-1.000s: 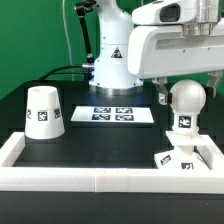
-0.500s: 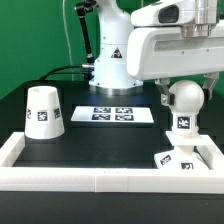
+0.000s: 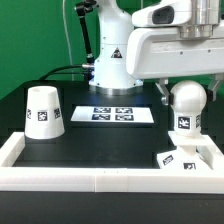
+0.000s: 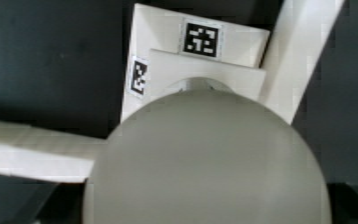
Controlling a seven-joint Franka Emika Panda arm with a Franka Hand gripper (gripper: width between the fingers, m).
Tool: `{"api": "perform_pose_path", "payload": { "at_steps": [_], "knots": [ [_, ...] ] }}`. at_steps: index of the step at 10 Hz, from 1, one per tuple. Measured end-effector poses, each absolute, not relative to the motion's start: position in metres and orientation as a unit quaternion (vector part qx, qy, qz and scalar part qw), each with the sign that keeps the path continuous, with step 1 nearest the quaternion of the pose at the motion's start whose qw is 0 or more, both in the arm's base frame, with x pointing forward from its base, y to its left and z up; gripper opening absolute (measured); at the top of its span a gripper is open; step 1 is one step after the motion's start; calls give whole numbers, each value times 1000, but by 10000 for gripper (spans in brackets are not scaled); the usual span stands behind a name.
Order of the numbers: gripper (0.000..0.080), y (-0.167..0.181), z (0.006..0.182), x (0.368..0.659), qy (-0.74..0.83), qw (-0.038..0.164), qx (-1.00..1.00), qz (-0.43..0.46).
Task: Assemble lamp
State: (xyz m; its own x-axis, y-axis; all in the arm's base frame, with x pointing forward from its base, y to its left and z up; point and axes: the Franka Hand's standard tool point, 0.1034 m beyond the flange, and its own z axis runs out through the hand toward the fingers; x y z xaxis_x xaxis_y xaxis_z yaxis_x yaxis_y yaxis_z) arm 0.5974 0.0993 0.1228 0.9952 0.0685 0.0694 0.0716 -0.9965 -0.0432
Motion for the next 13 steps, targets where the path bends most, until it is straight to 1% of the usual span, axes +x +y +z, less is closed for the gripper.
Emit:
{"api": "perform_pose_path", "payload": {
  "at_steps": [3,9,13],
  "knots": [
    [578,98,122,598,133,27,-990,-28],
    [579,97,122,600,296,38,-954,-25],
    [579,97,121,599,498,61,-865,0]
  ]
}}
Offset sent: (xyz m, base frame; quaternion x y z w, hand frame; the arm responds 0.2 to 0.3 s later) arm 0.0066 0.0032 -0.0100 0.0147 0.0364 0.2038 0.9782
